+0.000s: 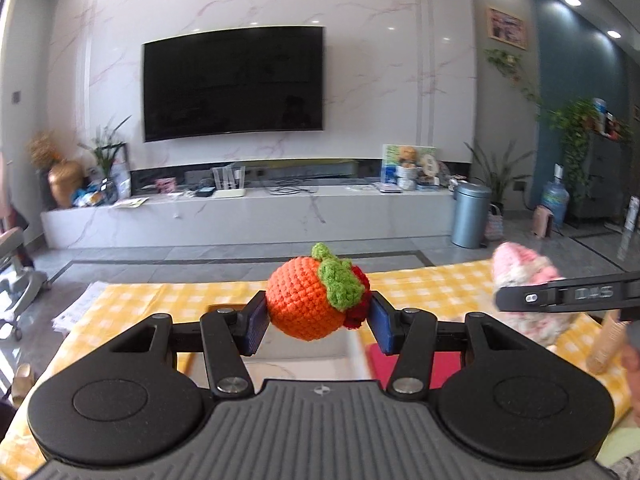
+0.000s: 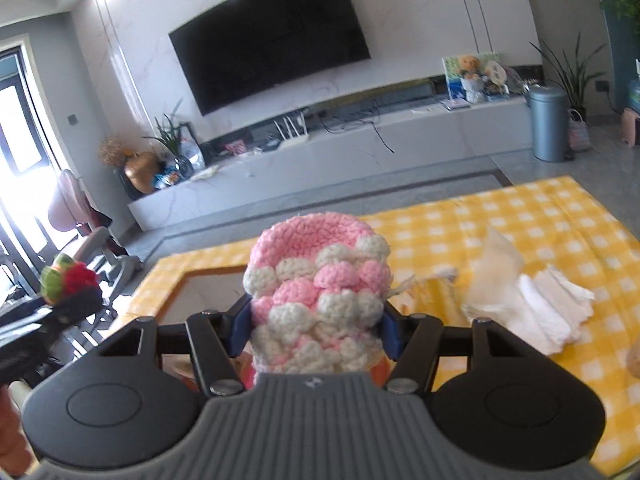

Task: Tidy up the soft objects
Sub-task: 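Open the right tool to drop the pouch into the box while the left tool releases the fruit, then withdraw both tools from the box back toward the table items, then grasp the white crumpled tissue with the right tool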

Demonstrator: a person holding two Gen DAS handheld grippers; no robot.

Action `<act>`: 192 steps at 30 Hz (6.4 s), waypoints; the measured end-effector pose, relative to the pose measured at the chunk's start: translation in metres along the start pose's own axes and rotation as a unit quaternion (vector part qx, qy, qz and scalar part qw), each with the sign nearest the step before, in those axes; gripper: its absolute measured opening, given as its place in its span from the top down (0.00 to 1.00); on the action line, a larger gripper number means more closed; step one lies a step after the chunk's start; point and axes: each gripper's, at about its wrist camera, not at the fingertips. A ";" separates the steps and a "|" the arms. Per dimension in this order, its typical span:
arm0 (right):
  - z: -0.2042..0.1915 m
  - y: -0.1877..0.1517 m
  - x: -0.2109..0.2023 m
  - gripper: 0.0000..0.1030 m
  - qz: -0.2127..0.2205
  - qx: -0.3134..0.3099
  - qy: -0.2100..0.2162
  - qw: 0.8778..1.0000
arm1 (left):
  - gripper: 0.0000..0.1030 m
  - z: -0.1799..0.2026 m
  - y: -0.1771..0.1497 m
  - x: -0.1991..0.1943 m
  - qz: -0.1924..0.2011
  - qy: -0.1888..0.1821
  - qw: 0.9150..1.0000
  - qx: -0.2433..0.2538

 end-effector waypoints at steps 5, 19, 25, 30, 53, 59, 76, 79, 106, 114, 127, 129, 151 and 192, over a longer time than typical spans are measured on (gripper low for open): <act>-0.053 0.005 0.004 0.41 0.015 -0.030 0.025 0.999 | 0.42 -0.044 -0.002 0.011 -0.008 0.011 0.999 -0.046; -0.106 -0.014 0.123 0.41 -0.119 -0.071 0.009 0.990 | 0.42 -0.096 -0.027 0.030 -0.047 -0.002 0.993 -0.106; -0.126 -0.017 0.164 0.41 -0.130 -0.109 -0.028 0.985 | 0.42 -0.105 -0.036 0.037 -0.071 0.000 0.990 -0.118; -0.140 -0.014 0.202 0.41 -0.135 -0.174 -0.084 0.972 | 0.42 -0.108 -0.038 0.039 -0.083 0.001 0.989 -0.123; -0.067 -0.017 0.101 0.09 -0.003 -0.190 -0.124 0.974 | 0.42 -0.074 -0.034 0.103 -0.125 0.014 0.987 -0.100; -0.030 -0.024 0.093 0.09 0.000 -0.148 -0.117 0.982 | 0.42 -0.067 -0.040 0.117 -0.130 0.062 0.985 -0.096; -0.012 -0.028 0.103 0.10 -0.018 -0.119 -0.116 0.986 | 0.00 -0.070 -0.034 0.102 -0.077 0.055 0.984 -0.151; -0.013 -0.028 0.101 0.10 -0.019 -0.116 -0.115 0.986 | 0.00 -0.071 -0.030 0.094 -0.065 0.057 0.984 -0.157; 0.023 0.003 0.051 0.09 0.023 -0.080 -0.128 0.988 | 0.00 -0.006 0.004 0.018 0.050 0.047 0.992 -0.103; 0.057 0.014 0.033 0.09 0.027 -0.053 -0.136 0.989 | 0.00 0.043 0.001 0.031 -0.007 -0.080 0.993 -0.085; 0.141 0.010 0.019 0.07 -0.020 -0.033 -0.164 0.986 | 0.00 0.156 -0.034 0.060 -0.047 -0.126 0.990 0.035; 0.159 0.006 0.019 0.07 -0.028 -0.017 -0.173 0.984 | 0.00 0.167 -0.041 0.069 -0.065 -0.122 0.989 0.043; 0.244 -0.030 0.135 0.03 -0.122 -0.012 -0.238 0.964 | 0.00 0.227 -0.107 0.140 -0.096 -0.117 0.982 0.110; 0.224 -0.038 0.130 0.03 -0.128 -0.084 -0.199 0.968 | 0.00 0.172 -0.094 0.110 -0.097 -0.157 0.983 0.009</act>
Point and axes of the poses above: each gripper's, at about its wrist camera, not at the fingertips, and x roughly the way its jaws point, z to its right, y to its top, and after that the axes turned 3 degrees about -y, right-handed
